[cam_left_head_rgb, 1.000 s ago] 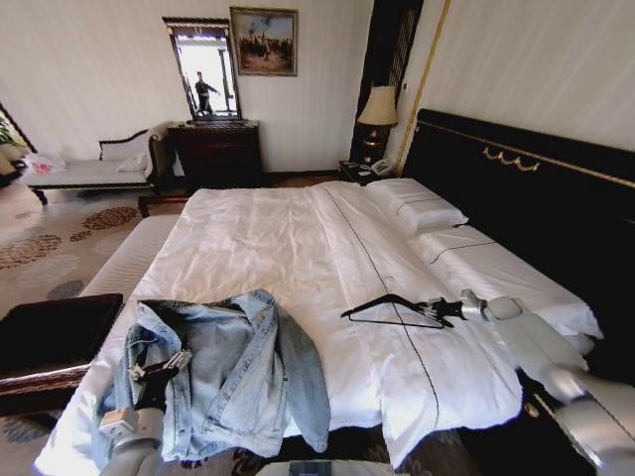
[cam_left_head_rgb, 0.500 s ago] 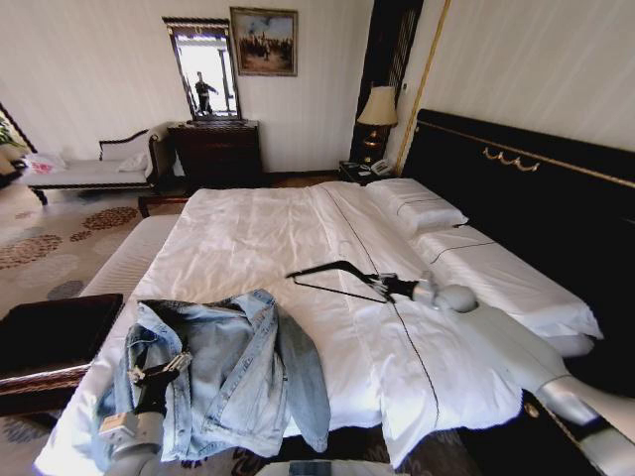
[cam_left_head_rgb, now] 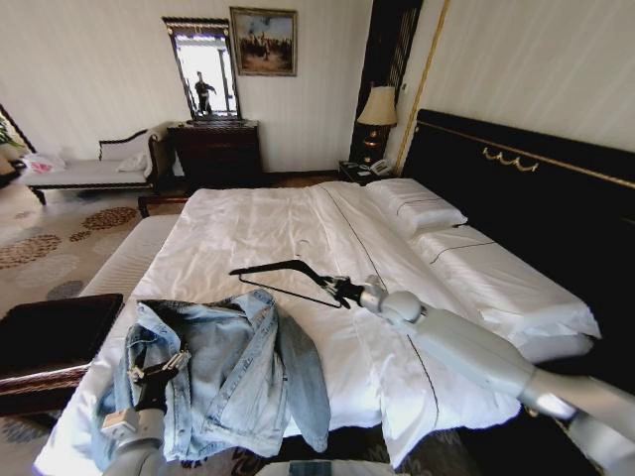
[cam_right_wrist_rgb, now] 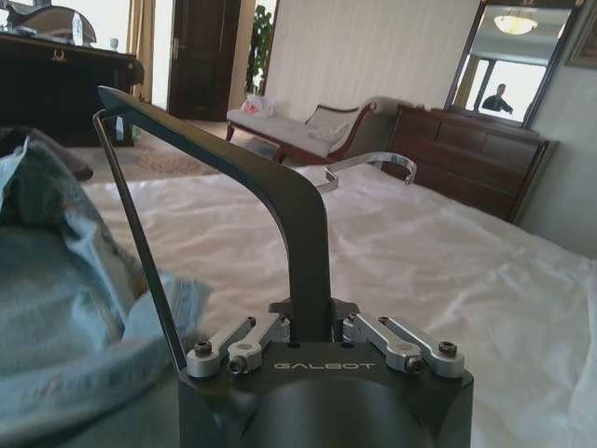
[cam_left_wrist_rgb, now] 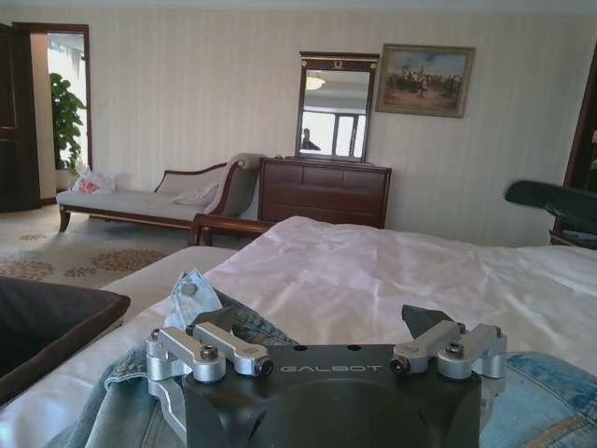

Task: Pick up the clothes from the bed and hang them on the clothes hanger.

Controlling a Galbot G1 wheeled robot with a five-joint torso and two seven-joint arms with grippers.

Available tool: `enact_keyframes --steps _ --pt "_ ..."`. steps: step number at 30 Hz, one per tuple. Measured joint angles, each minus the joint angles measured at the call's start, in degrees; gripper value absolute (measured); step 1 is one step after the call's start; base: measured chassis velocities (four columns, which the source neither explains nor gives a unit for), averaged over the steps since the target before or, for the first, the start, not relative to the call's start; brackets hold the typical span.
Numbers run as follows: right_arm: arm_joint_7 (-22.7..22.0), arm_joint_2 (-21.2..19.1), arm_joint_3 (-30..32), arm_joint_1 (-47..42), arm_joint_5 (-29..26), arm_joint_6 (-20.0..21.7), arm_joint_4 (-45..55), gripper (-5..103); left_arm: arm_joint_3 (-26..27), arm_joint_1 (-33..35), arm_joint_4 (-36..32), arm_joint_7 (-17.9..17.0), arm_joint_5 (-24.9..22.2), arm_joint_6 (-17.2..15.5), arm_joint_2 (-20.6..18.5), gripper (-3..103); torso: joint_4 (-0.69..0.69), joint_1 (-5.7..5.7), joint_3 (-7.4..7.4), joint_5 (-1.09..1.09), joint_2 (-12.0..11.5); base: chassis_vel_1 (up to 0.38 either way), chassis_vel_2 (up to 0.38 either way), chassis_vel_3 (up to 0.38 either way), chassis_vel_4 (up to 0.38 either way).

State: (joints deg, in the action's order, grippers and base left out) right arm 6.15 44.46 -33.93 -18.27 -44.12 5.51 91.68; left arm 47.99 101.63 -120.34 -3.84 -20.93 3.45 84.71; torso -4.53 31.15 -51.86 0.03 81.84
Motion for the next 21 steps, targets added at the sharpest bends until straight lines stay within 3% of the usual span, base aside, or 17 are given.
enact_keyframes --steps 4,9,12,21 --pt "-10.86 3.51 -8.56 6.86 -8.09 0.19 1.54 20 0.06 -0.9 0.27 -0.31 -0.39 -0.23 0.24 100 0.02 0.01 0.0 0.0 0.0 0.0 0.0 0.0 0.0" --pt "-16.72 7.13 -13.61 8.89 -9.66 0.9 1.25 20 0.14 -1.12 0.25 -0.39 -0.55 -0.31 0.44 100 0.01 0.0 0.0 -0.01 0.0 0.0 0.0 0.0 0.0" --pt "-18.05 8.74 -15.3 9.19 -7.65 -0.76 0.54 20 0.43 -1.04 0.19 -0.45 -0.56 -0.3 0.52 100 0.0 0.0 0.0 -0.03 0.0 0.0 0.0 0.0 0.0" --pt "-13.95 13.18 -18.11 10.98 -1.52 -4.33 -4.1 20 1.0 -0.73 0.01 -0.56 -0.44 -0.27 0.97 100 0.01 0.0 0.0 -0.02 0.0 0.0 0.0 0.0 0.0"
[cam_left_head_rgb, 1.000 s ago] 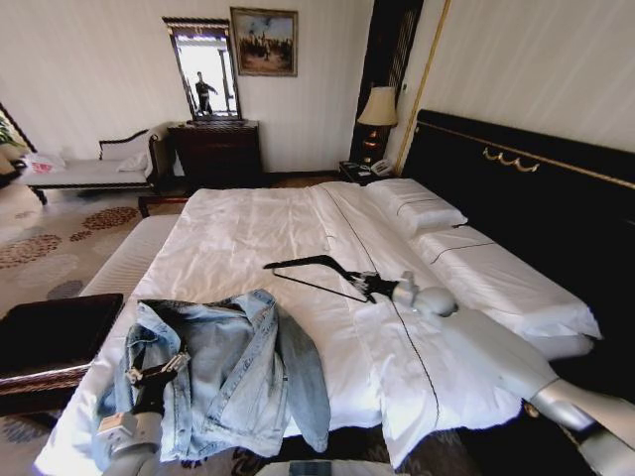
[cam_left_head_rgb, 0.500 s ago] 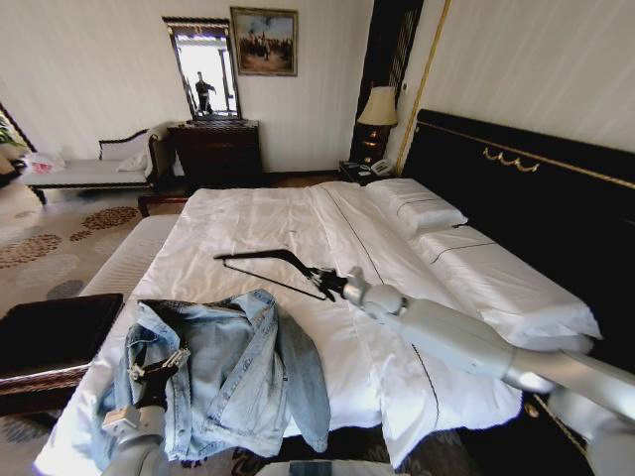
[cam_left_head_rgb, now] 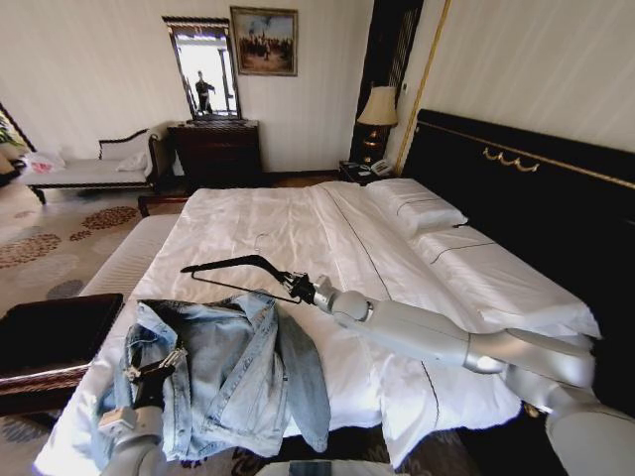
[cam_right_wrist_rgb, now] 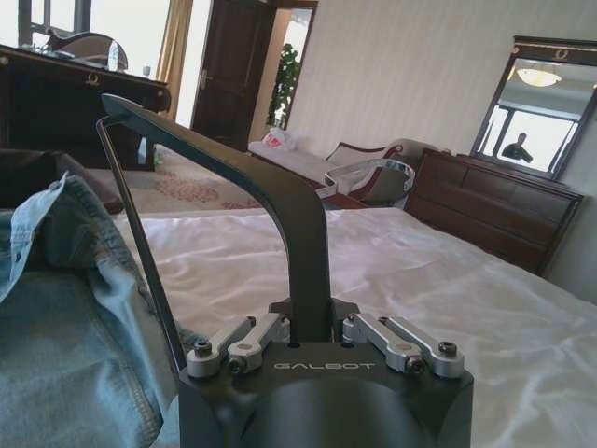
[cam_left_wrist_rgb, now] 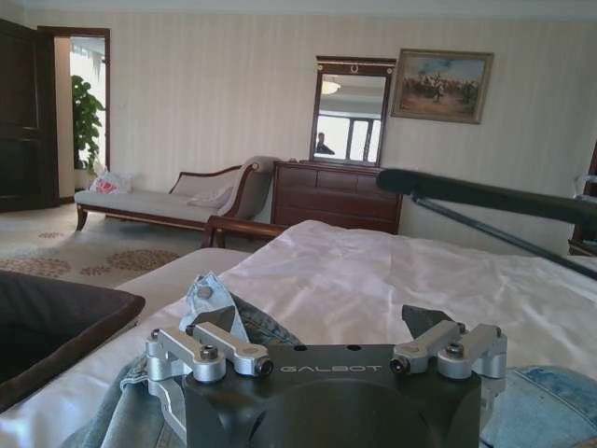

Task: Pick up the clothes from the bed and hang them on the clothes hanger.

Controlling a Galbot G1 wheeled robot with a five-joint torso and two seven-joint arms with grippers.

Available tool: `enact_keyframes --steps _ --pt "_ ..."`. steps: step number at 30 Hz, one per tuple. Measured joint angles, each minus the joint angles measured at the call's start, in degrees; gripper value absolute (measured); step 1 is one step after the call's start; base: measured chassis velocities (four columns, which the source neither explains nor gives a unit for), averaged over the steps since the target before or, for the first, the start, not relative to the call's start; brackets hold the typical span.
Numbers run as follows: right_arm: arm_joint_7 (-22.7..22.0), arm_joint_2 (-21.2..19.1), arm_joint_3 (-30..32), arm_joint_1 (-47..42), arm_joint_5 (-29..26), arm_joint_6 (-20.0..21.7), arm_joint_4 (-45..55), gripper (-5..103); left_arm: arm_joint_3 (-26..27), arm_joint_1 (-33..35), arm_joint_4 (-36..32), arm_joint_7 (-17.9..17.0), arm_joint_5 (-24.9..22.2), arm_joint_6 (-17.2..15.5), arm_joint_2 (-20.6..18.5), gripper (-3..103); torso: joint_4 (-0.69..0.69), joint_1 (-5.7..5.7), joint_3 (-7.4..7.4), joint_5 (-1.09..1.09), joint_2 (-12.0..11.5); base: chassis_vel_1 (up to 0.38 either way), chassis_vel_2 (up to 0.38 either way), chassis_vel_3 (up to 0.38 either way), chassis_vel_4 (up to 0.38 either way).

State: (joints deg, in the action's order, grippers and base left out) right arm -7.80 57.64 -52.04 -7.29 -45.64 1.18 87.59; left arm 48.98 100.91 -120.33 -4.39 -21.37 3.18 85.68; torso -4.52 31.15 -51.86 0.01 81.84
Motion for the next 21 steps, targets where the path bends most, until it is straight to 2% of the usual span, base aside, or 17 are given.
enact_keyframes --steps 7,13,21 --pt "1.08 5.61 -2.2 -0.4 4.45 -0.5 -5.51 20 0.36 -0.09 -0.38 -0.03 0.03 0.0 0.27 100 0.0 0.0 0.0 -0.01 0.0 0.0 0.0 0.0 0.0" --pt "1.92 8.11 -2.73 -0.41 5.26 -1.42 -7.04 20 0.59 -0.2 -0.38 -0.05 -0.37 0.02 0.21 100 0.01 0.0 0.0 -0.01 0.0 0.0 0.0 0.0 0.0" --pt "2.02 9.05 -3.83 -0.38 5.98 -1.5 -7.06 20 0.64 -0.42 -0.35 -0.05 -0.79 0.02 0.17 100 -0.01 0.0 0.0 -0.01 0.0 0.029 0.03 -0.041 -0.041"
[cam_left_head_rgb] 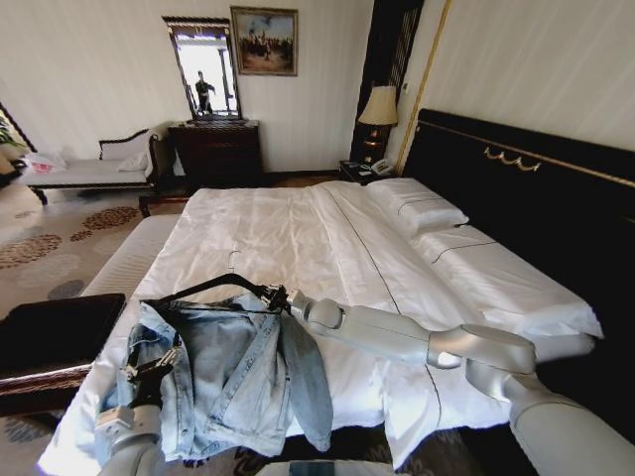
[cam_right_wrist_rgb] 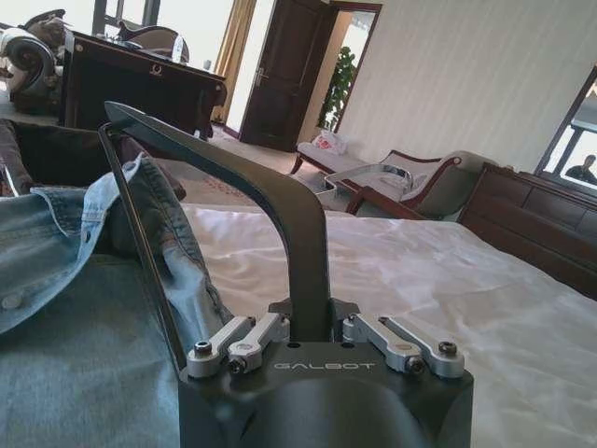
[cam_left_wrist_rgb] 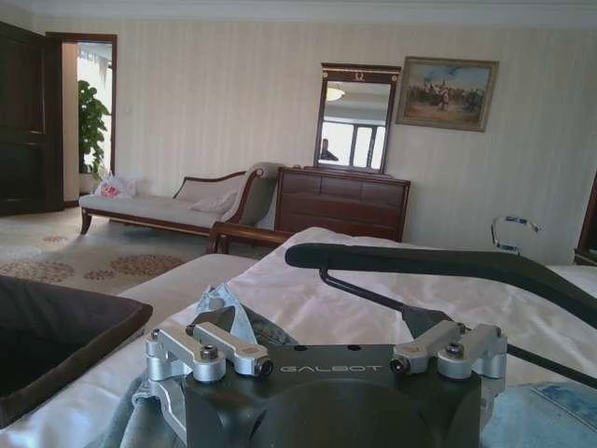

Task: Pick up the clothes from the bed and hang them on the clothes hanger.

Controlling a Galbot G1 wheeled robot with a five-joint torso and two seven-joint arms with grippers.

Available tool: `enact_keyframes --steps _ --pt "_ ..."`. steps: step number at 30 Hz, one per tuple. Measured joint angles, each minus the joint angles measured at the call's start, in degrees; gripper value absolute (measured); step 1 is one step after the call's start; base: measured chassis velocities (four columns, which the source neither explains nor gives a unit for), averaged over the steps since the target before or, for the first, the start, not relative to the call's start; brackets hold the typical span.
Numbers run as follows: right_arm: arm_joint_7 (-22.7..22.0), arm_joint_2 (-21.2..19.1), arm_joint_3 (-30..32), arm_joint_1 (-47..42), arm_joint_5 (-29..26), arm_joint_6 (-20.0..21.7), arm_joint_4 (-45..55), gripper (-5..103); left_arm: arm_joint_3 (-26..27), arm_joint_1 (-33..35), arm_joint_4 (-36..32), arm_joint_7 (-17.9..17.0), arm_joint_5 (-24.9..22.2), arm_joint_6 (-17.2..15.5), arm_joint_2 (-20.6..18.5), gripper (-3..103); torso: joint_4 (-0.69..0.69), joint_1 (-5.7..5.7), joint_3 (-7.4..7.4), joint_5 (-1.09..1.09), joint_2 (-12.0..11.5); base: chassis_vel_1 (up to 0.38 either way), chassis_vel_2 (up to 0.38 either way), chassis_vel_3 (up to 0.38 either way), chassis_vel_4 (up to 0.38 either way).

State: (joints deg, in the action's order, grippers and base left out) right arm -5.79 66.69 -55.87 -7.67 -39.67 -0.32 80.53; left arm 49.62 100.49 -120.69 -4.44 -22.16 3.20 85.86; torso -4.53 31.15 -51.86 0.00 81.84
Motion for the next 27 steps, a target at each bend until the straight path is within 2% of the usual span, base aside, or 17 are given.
enact_keyframes --steps 10,15,19,23,27 --pt "-0.23 2.14 -0.17 0.16 0.04 -0.24 -1.04 20 0.33 0.29 -0.05 0.0 -0.42 0.0 -0.21 100 0.03 0.0 0.0 0.02 0.0 0.184 0.176 -0.184 -0.178" --pt "-0.34 3.5 -0.1 -0.37 0.91 -3.89 -2.15 20 0.47 0.41 -0.02 -0.07 -0.51 0.15 -0.27 100 0.05 -0.02 0.01 0.01 0.0 0.229 0.22 -0.197 -0.19" --pt "-0.85 3.72 0.33 -0.44 1.14 -4.54 -2.25 20 0.46 0.48 0.17 -0.07 -0.51 0.27 -0.23 100 0.04 -0.02 0.01 0.02 0.0 0.074 0.031 -0.035 -0.043" --pt "-0.37 2.85 1.03 0.26 2.52 -2.22 -2.42 20 0.42 0.51 0.13 -0.07 -0.5 0.28 -0.12 100 0.02 -0.02 0.0 -0.04 0.0 -0.025 -0.014 0.003 0.012" --pt "1.84 0.73 1.56 2.14 7.02 3.57 -2.99 20 0.42 0.24 -0.27 -0.04 -0.56 0.24 -0.05 100 -0.02 -0.01 0.0 -0.02 0.0 -0.07 -0.041 0.032 0.017"
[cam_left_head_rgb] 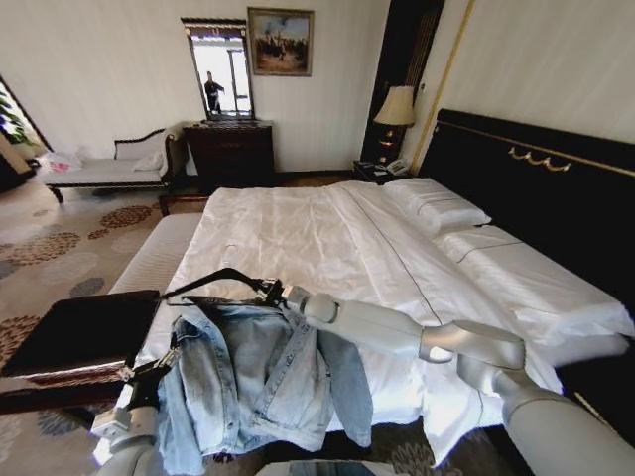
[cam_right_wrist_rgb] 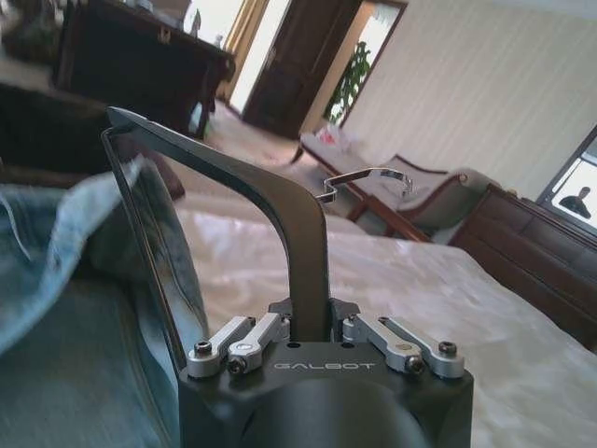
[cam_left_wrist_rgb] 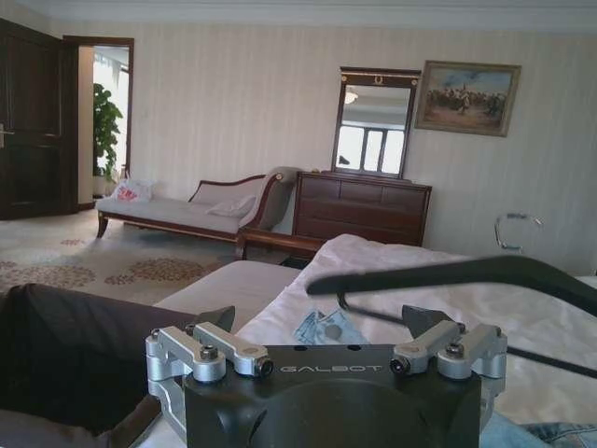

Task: Pick up the clothes from the bed and hang them on the clothes hanger.

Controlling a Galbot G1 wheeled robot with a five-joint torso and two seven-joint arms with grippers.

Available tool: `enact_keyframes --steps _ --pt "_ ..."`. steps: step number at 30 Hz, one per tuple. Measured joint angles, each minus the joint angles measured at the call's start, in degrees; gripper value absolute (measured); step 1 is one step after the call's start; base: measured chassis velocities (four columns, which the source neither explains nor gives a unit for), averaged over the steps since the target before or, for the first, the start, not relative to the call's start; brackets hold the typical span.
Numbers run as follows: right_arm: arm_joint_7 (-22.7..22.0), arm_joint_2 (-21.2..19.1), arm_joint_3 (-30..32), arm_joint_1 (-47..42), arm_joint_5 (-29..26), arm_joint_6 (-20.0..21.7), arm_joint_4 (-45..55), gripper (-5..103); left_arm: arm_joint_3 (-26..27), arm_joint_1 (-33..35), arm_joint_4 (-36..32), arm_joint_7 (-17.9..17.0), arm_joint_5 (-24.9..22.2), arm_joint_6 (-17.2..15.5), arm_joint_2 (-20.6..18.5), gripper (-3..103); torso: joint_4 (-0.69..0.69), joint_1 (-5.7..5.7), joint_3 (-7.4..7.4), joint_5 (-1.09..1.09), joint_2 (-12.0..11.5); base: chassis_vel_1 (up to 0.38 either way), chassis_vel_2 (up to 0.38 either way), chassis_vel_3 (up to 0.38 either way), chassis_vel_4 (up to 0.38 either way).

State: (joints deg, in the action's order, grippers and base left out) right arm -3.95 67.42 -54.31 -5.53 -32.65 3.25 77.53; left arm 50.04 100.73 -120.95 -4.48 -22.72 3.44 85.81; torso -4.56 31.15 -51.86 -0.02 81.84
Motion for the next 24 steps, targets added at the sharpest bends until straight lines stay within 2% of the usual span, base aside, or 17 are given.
enact_keyframes --steps 3,6,9,12,16,24 --pt "0.29 -0.52 -0.47 0.86 1.36 1.88 -0.35 20 0.0 -0.14 -0.11 0.0 -0.1 -0.07 0.05 100 0.0 0.0 0.0 0.0 0.0 -0.036 -0.007 0.007 0.001" --pt "-1.66 -0.15 -1.41 1.83 2.33 6.03 -1.49 20 -0.03 -0.47 -0.08 0.0 -0.41 -0.13 0.16 100 0.04 0.0 0.0 0.03 0.0 0.017 0.007 -0.001 -0.001" --pt "-2.65 -0.1 -1.96 2.39 2.99 7.76 -2.65 20 0.12 -0.49 0.05 0.0 -0.84 -0.13 0.05 100 0.06 -0.01 0.0 0.02 0.0 0.017 0.007 -0.001 -0.001" --pt "-3.54 -0.66 -2.42 2.88 2.63 7.87 -3.22 20 0.43 -0.45 0.06 0.0 -1.32 -0.12 -0.15 100 0.04 -0.01 0.0 0.02 0.0 0.0 0.0 0.0 0.0" --pt "-4.31 -4.85 -2.23 4.34 -0.34 6.94 -1.36 20 1.2 -0.08 0.05 0.0 -2.34 0.01 -0.73 100 0.03 0.01 0.0 0.0 0.0 0.0 0.0 0.0 0.0" --pt "-2.0 -10.03 -2.48 5.71 1.5 6.91 1.72 20 0.6 -0.66 -0.03 0.0 -2.17 -0.2 -0.55 100 0.03 0.0 0.01 0.02 0.0 0.0 0.0 0.0 0.0"
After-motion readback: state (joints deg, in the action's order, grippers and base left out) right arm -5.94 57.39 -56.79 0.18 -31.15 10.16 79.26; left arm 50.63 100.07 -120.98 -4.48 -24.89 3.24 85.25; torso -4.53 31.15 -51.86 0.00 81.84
